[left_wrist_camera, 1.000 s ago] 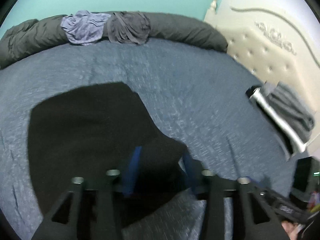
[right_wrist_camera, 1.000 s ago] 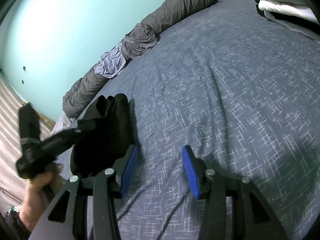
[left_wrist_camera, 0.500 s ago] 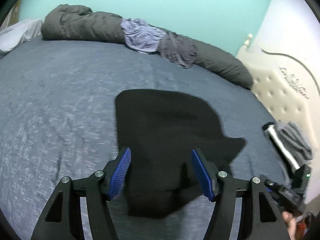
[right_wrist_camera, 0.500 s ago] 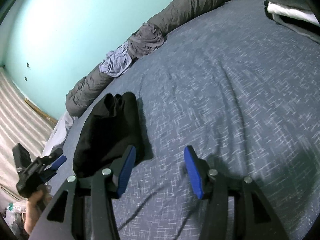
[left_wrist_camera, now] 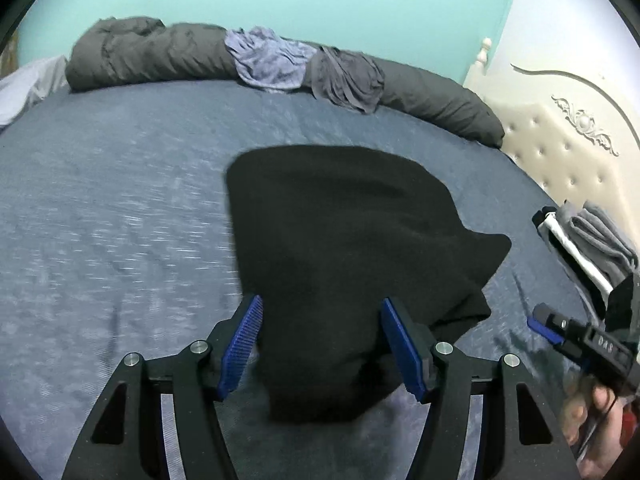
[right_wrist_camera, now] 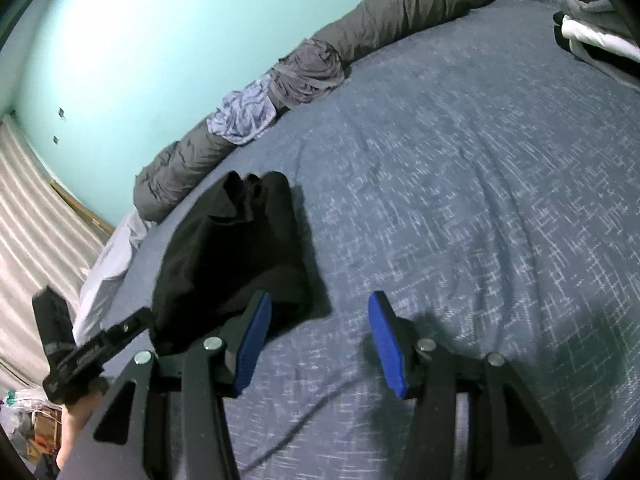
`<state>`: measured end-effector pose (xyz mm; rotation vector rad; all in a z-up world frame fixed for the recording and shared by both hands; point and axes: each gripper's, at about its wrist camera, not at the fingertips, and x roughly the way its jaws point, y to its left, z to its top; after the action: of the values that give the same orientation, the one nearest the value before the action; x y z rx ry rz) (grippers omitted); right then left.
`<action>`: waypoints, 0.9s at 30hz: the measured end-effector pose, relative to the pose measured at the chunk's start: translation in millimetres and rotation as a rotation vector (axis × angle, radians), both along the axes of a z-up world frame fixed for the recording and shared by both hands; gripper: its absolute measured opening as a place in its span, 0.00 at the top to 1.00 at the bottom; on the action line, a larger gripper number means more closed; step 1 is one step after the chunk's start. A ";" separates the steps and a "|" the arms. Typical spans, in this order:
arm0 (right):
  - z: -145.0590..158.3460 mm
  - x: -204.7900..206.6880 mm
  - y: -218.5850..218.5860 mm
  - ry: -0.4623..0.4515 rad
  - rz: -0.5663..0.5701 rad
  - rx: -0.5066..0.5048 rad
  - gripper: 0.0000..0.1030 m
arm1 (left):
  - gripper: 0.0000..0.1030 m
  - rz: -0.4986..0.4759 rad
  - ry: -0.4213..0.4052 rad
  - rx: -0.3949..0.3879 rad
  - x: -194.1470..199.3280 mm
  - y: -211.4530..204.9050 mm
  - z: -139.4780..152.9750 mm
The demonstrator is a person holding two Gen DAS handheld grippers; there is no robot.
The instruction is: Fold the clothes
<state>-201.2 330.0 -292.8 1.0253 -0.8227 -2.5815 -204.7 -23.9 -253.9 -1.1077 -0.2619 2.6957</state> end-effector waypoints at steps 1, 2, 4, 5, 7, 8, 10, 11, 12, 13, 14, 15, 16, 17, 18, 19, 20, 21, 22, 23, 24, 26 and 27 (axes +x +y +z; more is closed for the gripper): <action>2.3 0.7 -2.7 0.016 0.007 -0.003 0.50 | 0.36 0.008 0.000 0.007 5.4 -4.9 1.1; 4.4 1.5 -6.1 0.030 0.015 -0.001 0.50 | 0.36 0.016 -0.001 0.018 11.0 -9.9 1.6; 7.2 1.9 -13.2 0.046 0.025 0.001 0.50 | 0.36 0.029 -0.001 0.045 17.9 -19.3 -0.7; 8.1 2.0 -15.8 0.042 0.026 -0.010 0.50 | 0.36 0.031 -0.001 0.046 18.9 -22.5 -2.8; 12.3 3.7 -20.9 0.042 0.031 -0.044 0.50 | 0.36 0.031 0.000 0.028 17.9 -26.6 -7.8; 17.1 3.7 -25.3 0.046 0.032 -0.030 0.50 | 0.36 0.034 0.000 0.014 16.7 -28.4 -10.7; 26.8 -1.0 -33.3 0.054 0.037 -0.003 0.50 | 0.36 0.037 -0.016 0.019 16.4 -33.1 -16.5; 31.6 -4.9 -36.3 0.058 0.040 0.001 0.50 | 0.36 0.037 -0.023 0.030 16.2 -34.8 -18.4; 35.6 -10.9 -38.6 0.057 0.040 -0.002 0.50 | 0.36 0.035 -0.023 0.034 16.5 -35.4 -18.4; 39.1 -17.5 -40.8 0.055 0.040 -0.006 0.49 | 0.36 0.032 -0.020 0.034 17.0 -35.8 -17.9; 42.7 -24.1 -42.9 0.053 0.040 -0.010 0.48 | 0.36 0.027 -0.017 0.031 17.4 -35.6 -17.0; 43.4 -32.0 -45.0 0.043 0.041 -0.018 0.47 | 0.36 0.019 -0.014 0.031 17.5 -35.5 -15.7; 43.2 -40.4 -47.0 0.031 0.041 -0.029 0.47 | 0.36 0.015 -0.011 0.036 18.0 -35.8 -14.5; 42.9 -48.8 -49.0 0.018 0.042 -0.040 0.47 | 0.36 0.013 -0.008 0.040 18.2 -36.6 -12.8; 42.6 -57.1 -51.0 0.006 0.043 -0.050 0.47 | 0.36 0.013 -0.005 0.041 18.3 -37.4 -11.8; 41.3 -62.1 -52.3 -0.003 0.042 -0.051 0.47 | 0.36 0.012 -0.002 0.041 18.4 -38.0 -11.3; 39.2 -68.7 -55.3 -0.018 0.043 -0.040 0.47 | 0.36 0.013 -0.002 0.044 18.5 -39.4 -10.8; 36.9 -74.1 -58.6 -0.029 0.045 -0.034 0.49 | 0.36 0.015 -0.002 0.049 18.7 -41.1 -10.3; 34.5 -77.3 -60.4 -0.035 0.052 -0.038 0.54 | 0.36 0.018 -0.003 0.054 19.1 -42.6 -10.1; 32.2 -80.1 -61.7 -0.040 0.061 -0.046 0.74 | 0.36 0.021 -0.004 0.059 19.6 -44.4 -9.7; 29.1 -81.2 -61.7 -0.048 0.052 -0.051 0.82 | 0.36 0.024 -0.005 0.061 19.8 -45.8 -9.6; 23.6 -79.1 -58.3 -0.045 0.042 -0.088 0.89 | 0.36 0.029 -0.006 0.063 20.2 -48.0 -9.3; 19.9 -77.5 -55.1 -0.044 0.032 -0.105 0.91 | 0.36 0.033 -0.005 0.064 20.5 -49.1 -9.1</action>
<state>-278.6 275.0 -272.9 1.0586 -0.9346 -2.4683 -184.2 -72.9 -263.0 -1.1019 -0.3685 2.6932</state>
